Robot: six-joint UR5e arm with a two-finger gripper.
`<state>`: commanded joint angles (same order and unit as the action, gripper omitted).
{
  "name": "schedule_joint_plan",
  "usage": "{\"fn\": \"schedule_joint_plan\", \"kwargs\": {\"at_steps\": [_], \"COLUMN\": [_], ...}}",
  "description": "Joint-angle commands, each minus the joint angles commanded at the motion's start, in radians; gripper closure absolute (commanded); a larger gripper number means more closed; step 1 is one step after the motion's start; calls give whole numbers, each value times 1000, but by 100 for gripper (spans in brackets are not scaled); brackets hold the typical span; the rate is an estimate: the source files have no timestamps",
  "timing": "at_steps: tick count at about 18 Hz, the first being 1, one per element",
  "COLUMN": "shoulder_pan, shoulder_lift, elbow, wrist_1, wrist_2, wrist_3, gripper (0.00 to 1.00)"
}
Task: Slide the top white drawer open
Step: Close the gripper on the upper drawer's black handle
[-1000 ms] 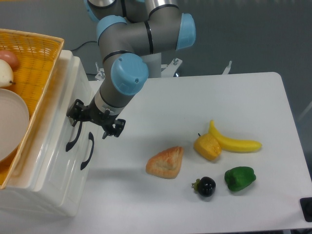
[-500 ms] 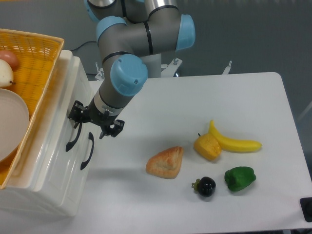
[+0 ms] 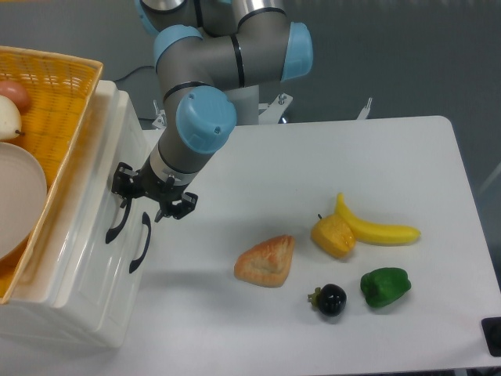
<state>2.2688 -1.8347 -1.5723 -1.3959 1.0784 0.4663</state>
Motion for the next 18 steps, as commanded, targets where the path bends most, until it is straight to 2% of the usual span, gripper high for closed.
{"fn": "schedule_joint_plan", "kwargs": {"at_steps": [8, 18], "shoulder_pan": [-18, -18], "shoulder_lift": [0, 3], "elbow": [0, 3], "wrist_1": [0, 0], "wrist_2": [-2, -2], "wrist_3": [0, 0], "gripper": [55, 67]}}
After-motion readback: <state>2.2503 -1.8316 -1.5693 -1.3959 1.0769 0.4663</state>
